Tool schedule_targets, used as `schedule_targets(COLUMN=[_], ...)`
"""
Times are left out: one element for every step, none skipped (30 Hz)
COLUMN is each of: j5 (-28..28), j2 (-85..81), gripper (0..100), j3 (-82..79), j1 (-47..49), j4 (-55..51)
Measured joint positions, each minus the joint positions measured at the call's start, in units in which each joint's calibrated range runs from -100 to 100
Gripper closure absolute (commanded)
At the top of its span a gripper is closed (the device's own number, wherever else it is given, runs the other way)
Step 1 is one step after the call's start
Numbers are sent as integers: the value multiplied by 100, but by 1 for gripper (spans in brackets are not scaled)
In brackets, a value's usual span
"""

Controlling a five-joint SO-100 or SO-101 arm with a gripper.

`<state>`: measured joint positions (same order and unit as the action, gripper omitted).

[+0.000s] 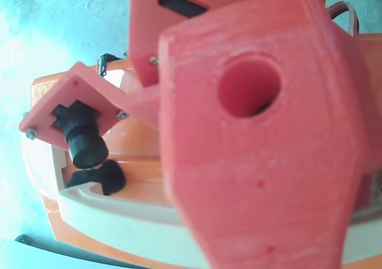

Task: Grab the white handle of the orange box

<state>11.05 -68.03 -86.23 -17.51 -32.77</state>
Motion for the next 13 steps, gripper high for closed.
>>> schedule_targets(j5=[-10,-10,-16,-16,-16,-16,-16,-16,-16,-16,-16,-16,-16], j2=[-44,-71,-98,-115,-124,-124,-115,-115,-107,-107,-107,-107,-115], gripper=[98,98,98,98,98,98,98,98,98,98,98,98,98], j3=[0,9,9,18,18,18,18,9,9,9,9,9,9], j1=[40,91,121,131,131,131,131,131,131,121,121,111,111], j4=[0,0,0,0,0,0,0,0,0,0,0,0,0])
